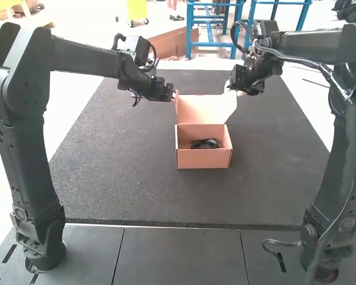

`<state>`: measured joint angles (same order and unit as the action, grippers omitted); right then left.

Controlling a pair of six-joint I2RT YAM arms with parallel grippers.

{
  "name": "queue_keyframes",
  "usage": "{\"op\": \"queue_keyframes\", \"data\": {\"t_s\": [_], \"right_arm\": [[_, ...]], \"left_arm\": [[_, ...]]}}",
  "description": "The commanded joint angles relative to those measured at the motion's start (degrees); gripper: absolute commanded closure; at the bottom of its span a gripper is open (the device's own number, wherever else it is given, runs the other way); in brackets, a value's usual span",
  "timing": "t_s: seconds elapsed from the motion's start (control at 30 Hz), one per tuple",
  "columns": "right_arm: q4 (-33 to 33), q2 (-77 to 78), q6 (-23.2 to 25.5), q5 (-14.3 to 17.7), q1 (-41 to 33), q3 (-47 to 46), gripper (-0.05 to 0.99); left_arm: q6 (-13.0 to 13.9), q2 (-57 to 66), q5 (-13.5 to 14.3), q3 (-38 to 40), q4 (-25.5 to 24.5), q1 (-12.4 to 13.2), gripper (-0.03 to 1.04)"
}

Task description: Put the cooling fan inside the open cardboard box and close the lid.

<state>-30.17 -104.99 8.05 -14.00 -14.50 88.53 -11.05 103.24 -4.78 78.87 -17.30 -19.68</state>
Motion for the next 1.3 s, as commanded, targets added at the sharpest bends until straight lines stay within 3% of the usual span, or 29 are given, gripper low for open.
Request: {"op": "queue_keyframes", "data": {"t_s": [0.0, 0.2, 0.5, 0.67, 1.0, 1.27], "right_arm": [[0.0, -1.0, -1.0, -0.6, -0.4, 1.8, 0.5], [0.1, -1.2, -0.9, -0.4, -0.4, 1.3, 0.67], [0.4, -1.4, -0.8, -0.1, -0.4, 0.2, 0.83], [0.4, -1.2, -0.8, 0.2, -0.4, 0.2, 0.86], [-1.1, 1.7, -2.1, 2.5, -3.0, -3.7, 0.92], [-1.1, 4.4, -2.3, 2.3, -3.7, -7.1, 0.94]], "left_arm": [[-0.4, -0.1, -0.8, 1.8, 0.3, -0.6, 0.04], [-0.4, -0.1, -0.8, 1.6, 0.3, -0.6, 0.04], [-0.3, -0.1, -0.8, 1.6, -0.1, -0.6, 0.04], [-0.2, -0.5, -1.3, 1.6, -0.9, -1.1, 0.04], [-0.1, -1.8, -2.1, 0.1, -1.7, -4.4, 0.04], [0.0, -3.2, -2.0, -2.1, -1.2, -4.8, 0.04]]}}
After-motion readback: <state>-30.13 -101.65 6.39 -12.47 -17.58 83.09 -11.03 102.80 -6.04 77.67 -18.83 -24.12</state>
